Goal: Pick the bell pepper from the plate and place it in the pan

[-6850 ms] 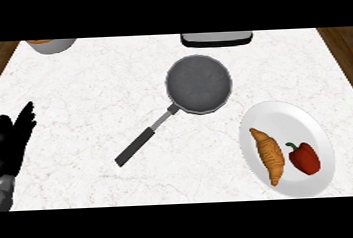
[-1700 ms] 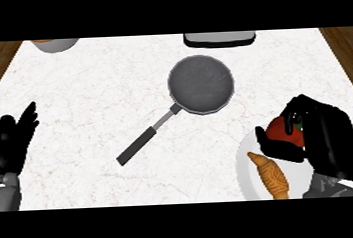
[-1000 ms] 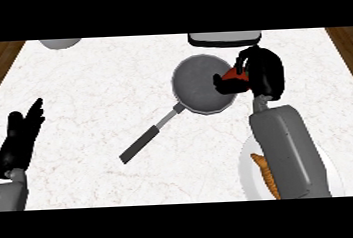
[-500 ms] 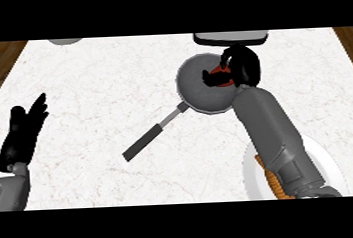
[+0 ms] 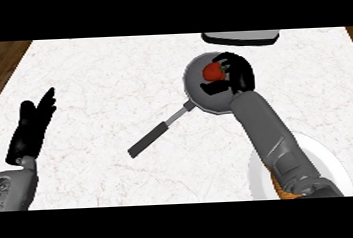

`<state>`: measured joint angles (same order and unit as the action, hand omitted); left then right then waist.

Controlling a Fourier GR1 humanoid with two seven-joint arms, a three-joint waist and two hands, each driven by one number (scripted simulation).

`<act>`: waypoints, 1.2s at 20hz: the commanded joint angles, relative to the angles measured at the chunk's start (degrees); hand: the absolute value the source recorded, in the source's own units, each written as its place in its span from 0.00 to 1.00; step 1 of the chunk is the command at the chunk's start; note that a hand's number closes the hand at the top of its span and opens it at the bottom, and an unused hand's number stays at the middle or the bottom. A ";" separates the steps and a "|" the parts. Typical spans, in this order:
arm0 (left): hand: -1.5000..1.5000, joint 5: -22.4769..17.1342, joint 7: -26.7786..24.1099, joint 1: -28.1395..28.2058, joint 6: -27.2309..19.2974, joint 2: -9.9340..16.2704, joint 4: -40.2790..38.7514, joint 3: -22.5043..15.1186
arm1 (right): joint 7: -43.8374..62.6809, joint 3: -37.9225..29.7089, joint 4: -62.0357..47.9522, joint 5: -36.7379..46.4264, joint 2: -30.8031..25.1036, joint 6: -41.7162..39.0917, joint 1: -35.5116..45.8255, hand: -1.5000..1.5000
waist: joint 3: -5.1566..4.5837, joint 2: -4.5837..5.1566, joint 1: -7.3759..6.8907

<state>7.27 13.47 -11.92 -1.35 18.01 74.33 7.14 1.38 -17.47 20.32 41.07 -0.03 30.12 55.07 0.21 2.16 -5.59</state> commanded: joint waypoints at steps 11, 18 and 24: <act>0.50 1.95 -0.17 -0.52 -1.09 -1.35 -0.77 -1.57 | -17.52 -8.21 -4.27 -13.32 0.03 8.46 4.33 0.00 | 0.02 -0.04 -0.97; 0.50 0.68 1.71 0.23 -0.80 -0.58 0.31 0.20 | -24.01 -13.39 -3.95 -18.59 0.03 12.17 3.20 0.00 | -0.07 -0.79 1.70; 0.50 -0.76 1.20 1.63 -0.19 2.20 -0.13 4.03 | -23.76 -14.99 -0.99 -20.94 -5.65 7.79 -0.42 0.00 | -0.16 -1.91 4.76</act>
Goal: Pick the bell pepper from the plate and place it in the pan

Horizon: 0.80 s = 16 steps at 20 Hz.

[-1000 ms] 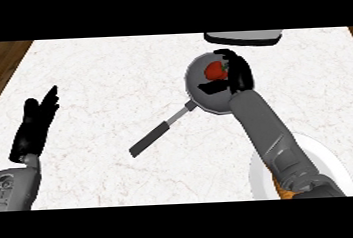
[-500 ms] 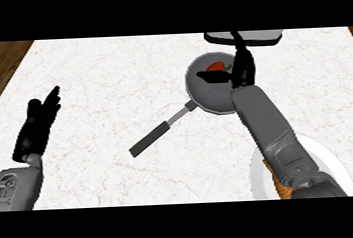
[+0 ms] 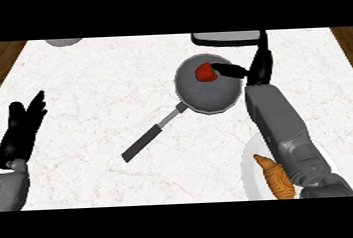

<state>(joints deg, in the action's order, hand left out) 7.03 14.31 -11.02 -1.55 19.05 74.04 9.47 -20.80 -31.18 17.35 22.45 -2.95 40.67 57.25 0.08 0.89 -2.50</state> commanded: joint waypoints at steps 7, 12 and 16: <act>0.50 0.66 0.27 4.01 -1.20 -1.03 0.62 0.90 | -1.55 1.39 13.93 -5.16 -6.12 -13.49 -13.98 0.00 | -0.14 -1.53 4.13; 0.50 -0.30 0.74 5.26 -0.23 1.16 2.62 2.92 | 0.16 2.29 24.47 -8.24 -10.57 -24.90 -24.84 0.00 | -0.16 -1.88 5.02; 0.50 1.72 3.03 4.03 -2.11 -0.96 3.13 0.89 | 5.98 4.17 36.61 -10.05 -12.94 -31.81 -33.33 0.00 | -0.18 -1.64 4.73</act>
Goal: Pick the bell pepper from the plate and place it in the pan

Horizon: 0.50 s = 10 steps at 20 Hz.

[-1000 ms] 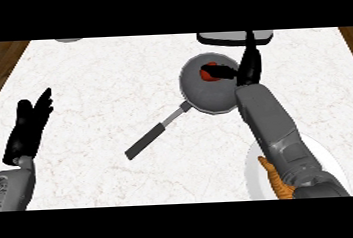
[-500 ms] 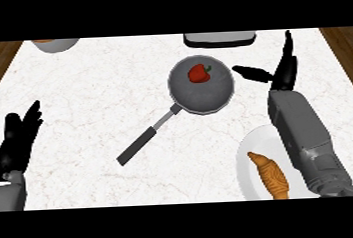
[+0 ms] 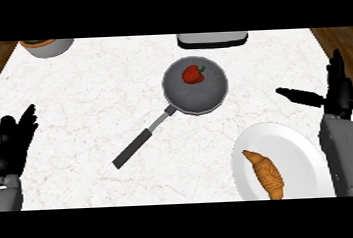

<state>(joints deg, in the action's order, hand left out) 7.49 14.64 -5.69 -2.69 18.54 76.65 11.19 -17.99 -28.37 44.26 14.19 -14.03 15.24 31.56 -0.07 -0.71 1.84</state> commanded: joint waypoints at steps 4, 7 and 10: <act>0.50 -0.52 -0.70 -2.45 1.13 0.51 -3.31 1.01 | 8.61 1.70 22.08 -4.31 -5.68 -12.87 -15.72 0.00 | -0.03 0.29 -0.11; 0.50 1.07 1.19 0.78 0.66 -0.56 2.92 -0.69 | 9.86 0.18 26.76 -6.91 -7.04 -14.19 -20.37 0.00 | 0.06 0.55 -1.50; 0.50 0.61 -4.80 -1.01 2.12 -0.04 -4.51 1.07 | 10.03 -0.61 31.77 -9.34 -7.06 -16.20 -24.75 0.00 | 0.05 0.67 -1.50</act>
